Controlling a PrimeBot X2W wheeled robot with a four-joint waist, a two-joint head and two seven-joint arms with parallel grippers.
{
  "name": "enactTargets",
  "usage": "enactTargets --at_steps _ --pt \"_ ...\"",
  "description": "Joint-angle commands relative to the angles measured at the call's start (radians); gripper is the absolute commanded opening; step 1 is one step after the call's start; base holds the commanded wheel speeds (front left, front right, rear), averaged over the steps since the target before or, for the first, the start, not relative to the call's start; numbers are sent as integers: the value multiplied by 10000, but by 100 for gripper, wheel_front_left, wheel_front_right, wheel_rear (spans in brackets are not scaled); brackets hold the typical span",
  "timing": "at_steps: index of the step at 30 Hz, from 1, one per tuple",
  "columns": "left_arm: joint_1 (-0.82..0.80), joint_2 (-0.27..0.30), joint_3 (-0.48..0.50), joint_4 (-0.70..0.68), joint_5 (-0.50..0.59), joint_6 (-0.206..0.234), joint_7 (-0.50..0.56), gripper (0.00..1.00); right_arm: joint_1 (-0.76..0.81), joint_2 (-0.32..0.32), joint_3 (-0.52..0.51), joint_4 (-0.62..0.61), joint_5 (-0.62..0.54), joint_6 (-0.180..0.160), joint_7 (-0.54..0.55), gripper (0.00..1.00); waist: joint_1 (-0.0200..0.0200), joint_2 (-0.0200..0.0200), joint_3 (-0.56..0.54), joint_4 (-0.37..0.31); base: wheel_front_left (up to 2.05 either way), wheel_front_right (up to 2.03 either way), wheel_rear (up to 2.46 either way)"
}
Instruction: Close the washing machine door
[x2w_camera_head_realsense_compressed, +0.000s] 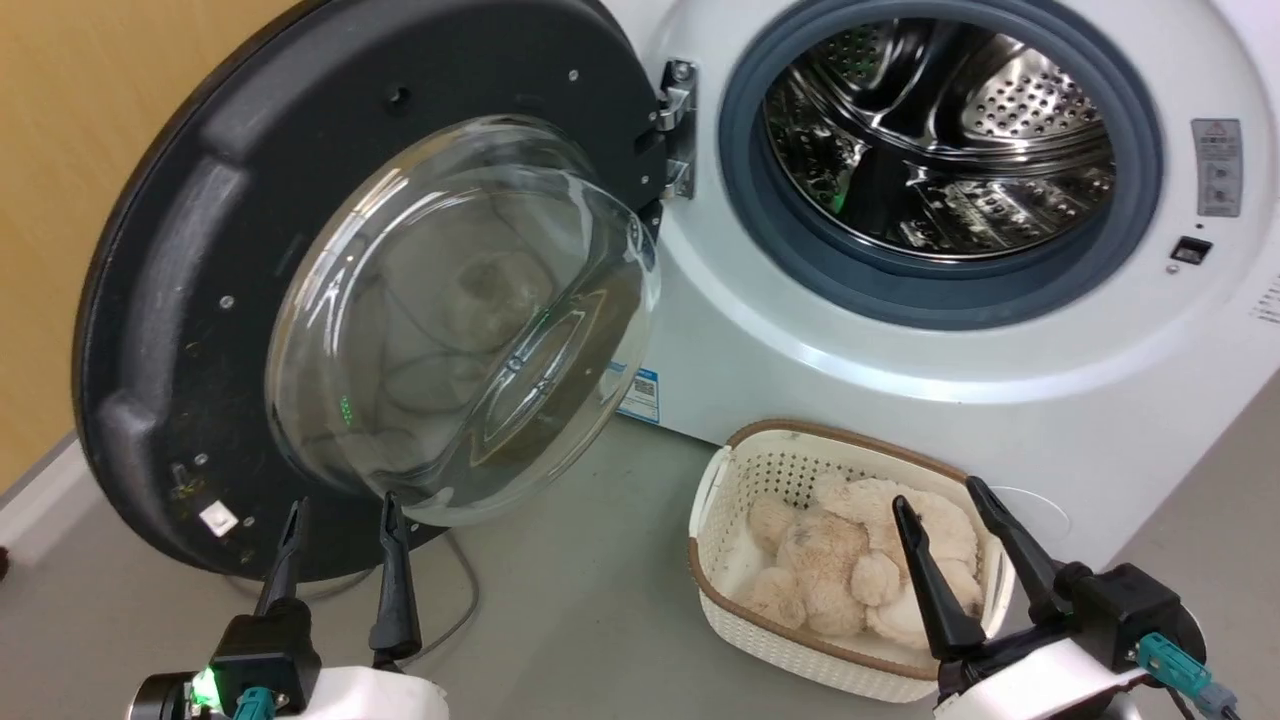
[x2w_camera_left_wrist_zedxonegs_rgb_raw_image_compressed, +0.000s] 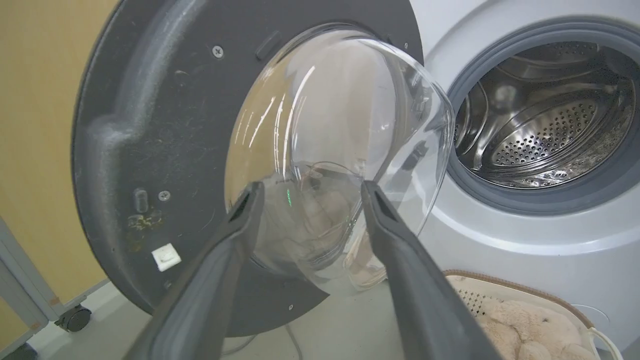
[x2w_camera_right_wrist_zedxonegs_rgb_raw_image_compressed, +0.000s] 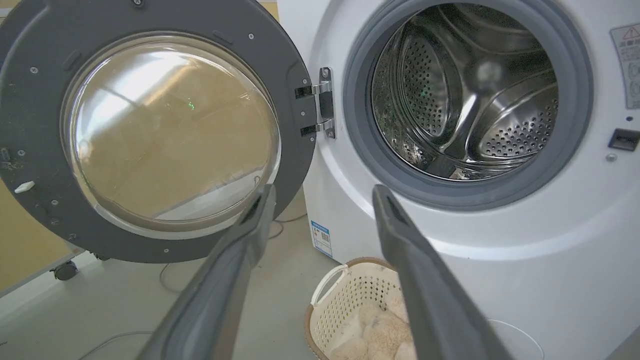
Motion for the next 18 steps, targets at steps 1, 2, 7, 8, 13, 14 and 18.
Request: enactTargets --at_steps 1,2,7,8,13,14,18 --pt "115 3 -17 -76 -51 82 -120 100 -204 -74 81 32 115 5 -109 100 0 -1 6 91 -2 -2 -2" --pt "126 3 -27 -88 -55 101 -141 100 -211 -79 105 35 148 5 -130 100 0 -1 8 133 -2 -2 -2" --pt "185 3 -47 -148 -67 185 -246 100 -246 -113 230 55 299 6 -235 100 0 -1 20 349 -1 -1 -1" --pt "197 3 -46 -162 -71 201 -267 100 -251 -121 257 60 328 6 -256 100 0 -1 23 392 0 0 0" --pt "246 3 -56 -214 -97 268 -372 100 -272 -173 375 84 481 6 -361 100 0 -1 37 609 0 0 0" --pt "254 3 -60 -223 -104 278 -393 100 -273 -181 389 87 509 6 -382 100 0 -1 40 652 0 0 0" --pt "292 3 -72 -262 -128 318 -477 100 -262 -201 439 105 620 6 -466 100 0 -1 41 821 0 0 0"
